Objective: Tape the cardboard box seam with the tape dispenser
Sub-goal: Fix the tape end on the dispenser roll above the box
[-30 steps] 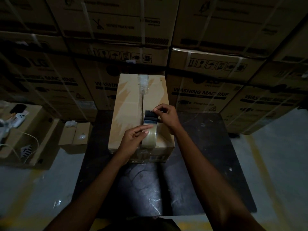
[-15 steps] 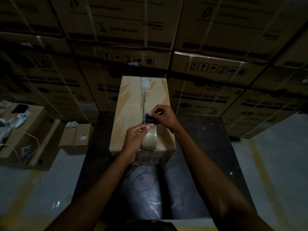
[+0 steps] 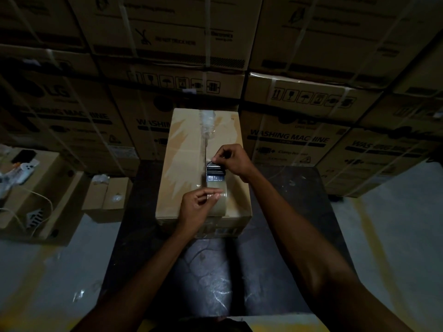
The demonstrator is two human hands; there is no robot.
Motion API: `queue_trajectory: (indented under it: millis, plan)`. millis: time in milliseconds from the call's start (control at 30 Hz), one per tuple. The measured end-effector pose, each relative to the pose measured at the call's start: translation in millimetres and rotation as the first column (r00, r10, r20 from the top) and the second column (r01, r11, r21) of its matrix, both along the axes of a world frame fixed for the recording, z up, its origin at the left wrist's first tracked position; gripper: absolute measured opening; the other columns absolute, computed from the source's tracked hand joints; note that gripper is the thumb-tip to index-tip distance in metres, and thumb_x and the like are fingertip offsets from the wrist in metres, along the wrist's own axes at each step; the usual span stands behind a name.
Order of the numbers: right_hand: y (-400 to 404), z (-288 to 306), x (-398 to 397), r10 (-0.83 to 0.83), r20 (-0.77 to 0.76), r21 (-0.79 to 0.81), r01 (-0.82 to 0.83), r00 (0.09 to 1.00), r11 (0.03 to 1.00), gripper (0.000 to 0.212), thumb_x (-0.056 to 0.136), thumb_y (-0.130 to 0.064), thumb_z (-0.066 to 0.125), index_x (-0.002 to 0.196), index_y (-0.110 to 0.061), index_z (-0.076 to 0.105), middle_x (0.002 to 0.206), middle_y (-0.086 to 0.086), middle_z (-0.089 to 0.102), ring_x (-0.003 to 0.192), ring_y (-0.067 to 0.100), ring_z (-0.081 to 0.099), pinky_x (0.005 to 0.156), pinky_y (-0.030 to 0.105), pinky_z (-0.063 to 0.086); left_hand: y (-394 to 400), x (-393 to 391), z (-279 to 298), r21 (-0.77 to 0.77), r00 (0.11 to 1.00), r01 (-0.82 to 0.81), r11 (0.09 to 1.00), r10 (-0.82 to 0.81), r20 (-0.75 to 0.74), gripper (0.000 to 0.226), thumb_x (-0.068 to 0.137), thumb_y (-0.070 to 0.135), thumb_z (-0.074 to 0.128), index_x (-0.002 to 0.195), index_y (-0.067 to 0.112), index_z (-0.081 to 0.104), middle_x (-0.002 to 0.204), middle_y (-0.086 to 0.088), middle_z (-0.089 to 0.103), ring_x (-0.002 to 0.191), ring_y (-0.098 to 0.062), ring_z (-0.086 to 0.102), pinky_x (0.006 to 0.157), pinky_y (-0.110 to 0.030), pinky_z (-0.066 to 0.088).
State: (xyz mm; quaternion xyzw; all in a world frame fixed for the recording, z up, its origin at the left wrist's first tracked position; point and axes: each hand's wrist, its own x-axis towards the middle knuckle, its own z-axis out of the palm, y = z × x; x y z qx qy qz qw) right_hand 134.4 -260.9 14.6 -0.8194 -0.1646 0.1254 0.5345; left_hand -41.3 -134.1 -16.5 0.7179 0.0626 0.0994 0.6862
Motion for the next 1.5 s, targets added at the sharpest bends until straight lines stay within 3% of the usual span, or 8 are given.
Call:
queue_trajectory:
  millis: [133,300,600,933,1100,1267,1400,1500]
  plan:
    - [3.0,8.5,6.5,0.023,-0.047,-0.019,-0.024,0.999,1.000,0.014,0.087,-0.006,0.081,0.091,0.005,0.074,0.096,0.026,0.076,0.086,0.030,0.074,0.078,0.047,0.063,6.4,-8.8,-6.6,0.035,0.998,0.055,0.998,-0.057,0.034,0.022,0.094,-0.006,0.074,0.104,0.012,0.083,0.100,0.014,0.084,0.097,-0.007,0.079,0.087,-0.020,0.060]
    - [3.4,15.8,5.5,-0.009,-0.177,0.034,0.015,0.984,0.999,0.013,0.090,-0.002,0.077,0.096,0.007,0.071,0.085,0.007,0.076,0.077,0.013,0.075,0.065,0.032,0.062,6.8,-13.1,-6.2,0.046,0.993,0.102,0.994,-0.104,0.051,0.028,0.094,-0.007,0.074,0.105,0.018,0.082,0.103,0.016,0.084,0.100,-0.008,0.079,0.091,-0.021,0.060]
    - [-8.7,39.9,9.0,0.151,-0.329,0.098,-0.125,0.932,0.987,0.012,0.090,-0.008,0.078,0.082,-0.012,0.069,0.088,0.007,0.072,0.085,0.021,0.067,0.076,0.038,0.059,14.4,-11.2,4.8,-0.056,0.995,0.095,0.994,-0.095,0.001,0.038,0.096,-0.005,0.072,0.124,0.019,0.078,0.120,0.014,0.081,0.113,-0.013,0.077,0.093,-0.024,0.061]
    - [3.4,47.5,12.3,0.236,-0.326,0.096,-0.217,0.916,0.972,0.010,0.093,-0.007,0.075,0.086,-0.012,0.070,0.085,0.002,0.071,0.081,0.016,0.068,0.072,0.035,0.061,11.3,2.9,11.8,0.110,0.979,-0.203,0.973,0.205,-0.009,0.093,0.076,0.011,0.096,0.155,0.027,0.052,0.081,-0.005,0.067,0.070,-0.001,0.065,0.064,-0.017,0.058]
    - [7.0,48.0,12.2,0.237,-0.333,0.111,-0.211,0.913,0.971,0.012,0.091,-0.007,0.077,0.083,-0.014,0.070,0.086,0.002,0.071,0.082,0.018,0.067,0.074,0.037,0.059,21.2,3.3,8.9,0.120,0.977,-0.188,0.975,0.198,-0.076,0.073,0.081,0.020,0.093,0.143,0.031,0.057,0.070,-0.006,0.071,0.067,-0.015,0.070,0.066,-0.026,0.059]
    - [9.8,48.1,14.4,0.245,-0.345,0.124,-0.214,0.906,0.969,0.011,0.091,-0.008,0.078,0.084,-0.014,0.071,0.090,0.006,0.069,0.087,0.023,0.065,0.077,0.040,0.057,45.4,22.1,10.9,0.022,0.952,-0.292,0.956,0.292,-0.096,0.015,0.097,0.023,0.076,0.112,0.025,0.071,0.077,-0.011,0.072,0.058,-0.022,0.066,0.054,-0.038,0.056]
    - [10.9,49.6,15.1,0.269,-0.344,0.121,-0.242,0.899,0.963,0.007,0.090,-0.009,0.078,0.089,-0.010,0.071,0.094,0.008,0.070,0.091,0.025,0.066,0.078,0.040,0.059,63.4,58.9,30.3,0.017,0.976,-0.201,0.979,0.202,-0.081,0.016,0.100,0.015,0.074,0.114,0.019,0.079,0.103,-0.001,0.079,0.085,-0.013,0.073,0.061,-0.026,0.060]
    - [10.7,50.8,14.7,0.254,-0.345,0.119,-0.226,0.903,0.967,0.011,0.089,-0.008,0.079,0.085,-0.011,0.070,0.092,0.007,0.070,0.091,0.025,0.068,0.079,0.041,0.060,68.7,73.0,39.2,0.035,0.990,-0.098,0.995,0.101,-0.097,0.014,0.097,0.014,0.078,0.105,0.024,0.082,0.100,0.005,0.083,0.093,-0.012,0.077,0.068,-0.024,0.062]
